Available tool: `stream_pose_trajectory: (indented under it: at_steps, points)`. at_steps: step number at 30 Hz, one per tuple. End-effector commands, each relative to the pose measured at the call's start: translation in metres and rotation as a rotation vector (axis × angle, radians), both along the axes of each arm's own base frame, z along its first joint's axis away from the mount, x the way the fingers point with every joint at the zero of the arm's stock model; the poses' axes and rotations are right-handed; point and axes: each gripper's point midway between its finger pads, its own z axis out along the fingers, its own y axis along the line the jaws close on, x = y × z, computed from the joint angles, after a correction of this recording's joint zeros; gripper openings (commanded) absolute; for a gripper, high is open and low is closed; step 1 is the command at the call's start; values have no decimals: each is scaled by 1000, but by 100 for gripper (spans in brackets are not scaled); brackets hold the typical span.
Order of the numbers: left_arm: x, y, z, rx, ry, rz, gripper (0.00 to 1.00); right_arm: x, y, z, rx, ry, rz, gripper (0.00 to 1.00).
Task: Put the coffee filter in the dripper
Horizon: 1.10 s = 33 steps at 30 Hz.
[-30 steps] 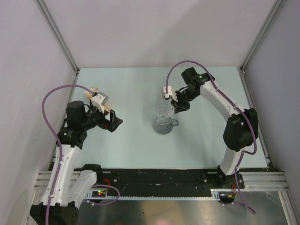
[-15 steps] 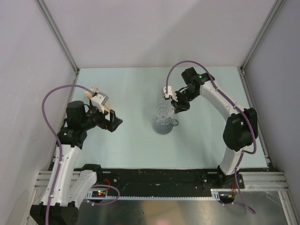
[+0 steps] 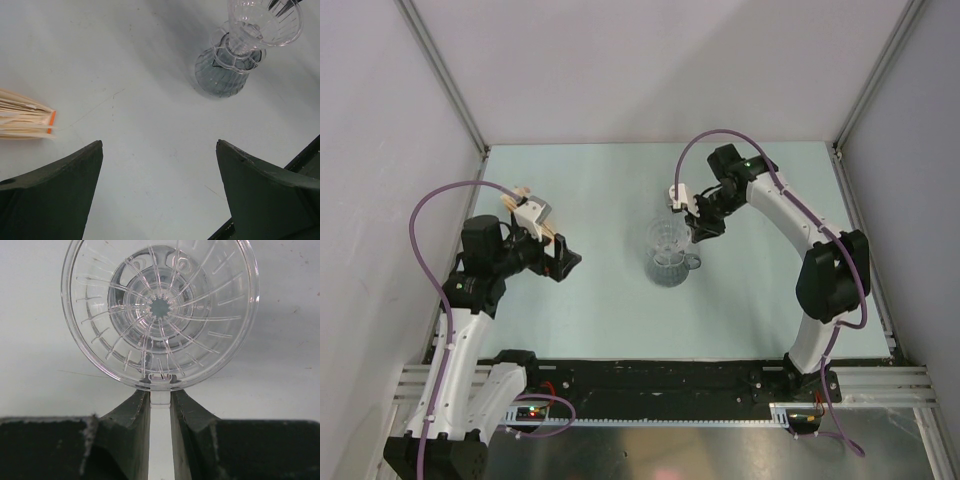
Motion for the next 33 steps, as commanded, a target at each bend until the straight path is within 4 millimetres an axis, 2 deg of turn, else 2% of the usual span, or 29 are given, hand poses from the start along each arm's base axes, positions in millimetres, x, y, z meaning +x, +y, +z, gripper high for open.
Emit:
stream_pose_trajectory:
  at_steps: [1, 11, 13, 14, 16, 19, 24, 29, 33]
  points:
    - [2, -1, 10, 8, -35, -7, 98, -5, 3, 17, 44, -47, 19, 1]
    - [2, -1, 9, 9, -34, -8, 98, -8, 1, 15, 40, -69, 15, 0]
    - [1, -1, 9, 8, -32, -9, 98, -7, 1, 15, 40, -72, 13, 3]
    - [1, -1, 9, 8, -32, -9, 98, -7, 1, 14, 40, -71, 11, 7]
    - [1, -1, 9, 8, -33, -7, 98, -6, 1, 13, 37, -66, 6, 19]
    - [2, -1, 11, 7, -35, -7, 98, -5, 0, 12, 33, -64, 3, 44]
    - [2, 0, 10, 10, -34, -5, 98, -8, 0, 17, 43, -63, 2, 67]
    - [6, 3, 13, 16, -35, 22, 98, -12, 0, 27, 66, -65, 0, 81]
    - [15, 16, 19, 39, -42, 115, 98, -15, -3, 35, 82, -57, -17, 91]
